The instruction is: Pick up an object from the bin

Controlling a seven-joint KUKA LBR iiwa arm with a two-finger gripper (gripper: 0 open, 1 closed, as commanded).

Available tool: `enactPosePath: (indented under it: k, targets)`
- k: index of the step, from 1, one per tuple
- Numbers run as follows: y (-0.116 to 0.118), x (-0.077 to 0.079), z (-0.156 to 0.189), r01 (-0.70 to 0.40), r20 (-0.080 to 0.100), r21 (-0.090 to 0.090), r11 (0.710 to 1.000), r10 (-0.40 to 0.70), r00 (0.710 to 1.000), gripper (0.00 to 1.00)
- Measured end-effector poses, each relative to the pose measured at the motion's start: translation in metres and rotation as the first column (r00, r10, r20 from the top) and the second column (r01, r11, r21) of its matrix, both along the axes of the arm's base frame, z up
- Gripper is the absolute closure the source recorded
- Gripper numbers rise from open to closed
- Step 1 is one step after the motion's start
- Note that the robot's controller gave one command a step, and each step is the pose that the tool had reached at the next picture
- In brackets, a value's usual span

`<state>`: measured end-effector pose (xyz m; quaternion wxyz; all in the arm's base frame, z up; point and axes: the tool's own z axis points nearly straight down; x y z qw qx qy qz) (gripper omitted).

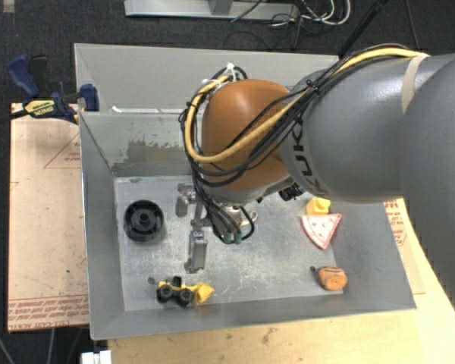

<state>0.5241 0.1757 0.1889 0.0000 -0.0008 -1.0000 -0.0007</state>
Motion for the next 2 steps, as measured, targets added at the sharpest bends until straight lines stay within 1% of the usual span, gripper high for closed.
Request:
enactPosePath:
  k: [1, 2]
  targets:
    - [0.0, 0.0, 0.0, 0.0, 0.0, 0.0, 1.0, 0.0, 1.0, 0.0]
    - [-0.018, -0.011, -0.048, 0.002, 0.007, 0.002, 1.0, -0.002, 1.0, 0.0]
